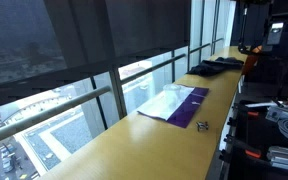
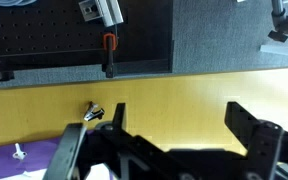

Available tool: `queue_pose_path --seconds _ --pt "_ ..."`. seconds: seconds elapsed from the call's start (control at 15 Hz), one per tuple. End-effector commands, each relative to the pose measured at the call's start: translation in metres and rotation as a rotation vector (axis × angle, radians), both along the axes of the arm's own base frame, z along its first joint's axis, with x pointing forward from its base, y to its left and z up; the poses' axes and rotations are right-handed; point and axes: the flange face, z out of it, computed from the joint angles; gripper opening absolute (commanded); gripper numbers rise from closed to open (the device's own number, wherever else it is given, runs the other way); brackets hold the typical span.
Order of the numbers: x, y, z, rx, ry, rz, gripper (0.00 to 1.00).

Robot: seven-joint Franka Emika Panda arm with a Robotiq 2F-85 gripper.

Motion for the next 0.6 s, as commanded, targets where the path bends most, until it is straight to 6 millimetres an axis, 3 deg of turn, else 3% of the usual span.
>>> queue_pose_path --seconds 0.0,0.4,0.53 --pt "0.000 0.000 0.001 0.000 0.001 0.000 1.00" --pt "0.000 0.000 0.001 0.000 0.001 0.000 1.00" --pt "0.007 -0.006 -0.010 -0.048 -0.022 -0.019 1.00"
